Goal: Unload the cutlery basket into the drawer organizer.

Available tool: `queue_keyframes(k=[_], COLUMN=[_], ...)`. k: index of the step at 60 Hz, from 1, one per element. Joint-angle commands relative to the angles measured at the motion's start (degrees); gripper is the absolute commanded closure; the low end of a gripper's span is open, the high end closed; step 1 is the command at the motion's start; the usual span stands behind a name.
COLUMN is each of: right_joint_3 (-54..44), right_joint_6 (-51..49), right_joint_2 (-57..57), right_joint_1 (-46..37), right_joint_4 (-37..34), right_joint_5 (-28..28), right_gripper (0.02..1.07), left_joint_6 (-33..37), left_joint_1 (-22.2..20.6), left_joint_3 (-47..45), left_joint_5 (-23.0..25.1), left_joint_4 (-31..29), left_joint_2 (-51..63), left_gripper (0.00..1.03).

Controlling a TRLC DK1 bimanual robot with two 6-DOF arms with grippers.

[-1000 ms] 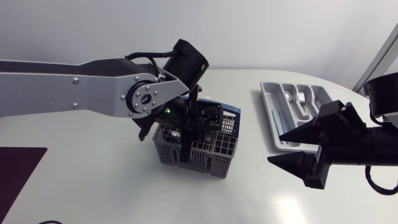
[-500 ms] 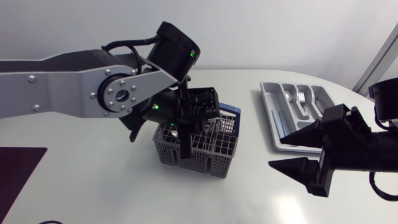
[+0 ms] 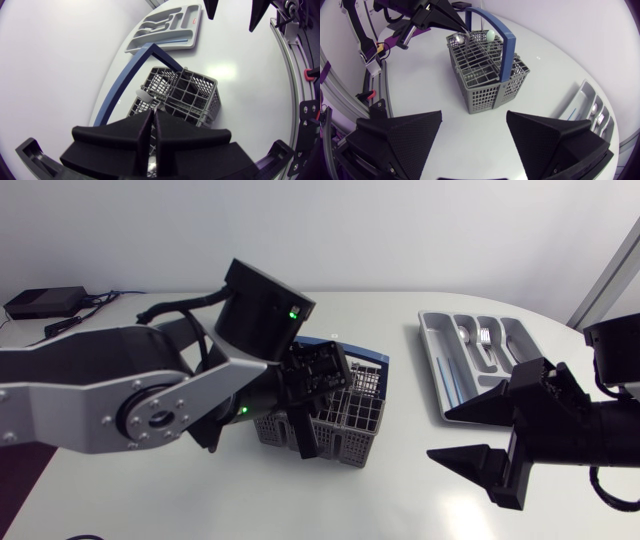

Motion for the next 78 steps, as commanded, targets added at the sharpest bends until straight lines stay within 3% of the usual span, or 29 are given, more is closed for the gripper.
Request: queue_keyframes(k=[1, 9, 15, 49, 65, 72, 78], right_joint_3=[-0.55, -0.02, 0.07, 0.77, 0.51, -0.46, -1.51], right_joint_6=[0.85, 1.12, 1.56, 2.96, 5.16, 5.78, 5.69], right_joint_2=[-0.30, -0.30, -0.03, -1.26, -3.46, -3.81, -2.58], right_joint_1=[0.57, 1.45, 2.59, 8.83, 19.03, 26.94, 30.63], right_joint_4=[-0.14, -0.14, 0.30, 3.90, 11.11, 15.94, 20.77], right_joint_5=[0.76, 1.64, 2.61, 8.06, 18.87, 28.01, 32.31], right_gripper=[0.14, 0.14, 0.14, 0.14, 0.14, 0.14, 0.15], left_joint_6=[-1.96, -3.01, -3.28, -8.81, -19.36, -24.11, -26.57], left_joint_1=[-1.09, -2.15, -2.59, -3.99, -5.14, -4.35, -3.82], left_joint_3=[-2.66, -5.30, -5.56, -3.45, -0.38, 1.12, 1.82], left_joint_5=[-1.61, -4.51, -5.91, -7.23, -6.53, -3.37, -2.13], left_joint_4=[2.80, 7.28, 7.19, -1.16, -5.20, -5.99, -5.90], left_joint_2=[-2.55, -5.01, -6.06, -14.85, -17.14, -16.52, -15.82], left_gripper=[0.97, 0.97, 0.97, 0.97, 0.97, 0.97, 0.97])
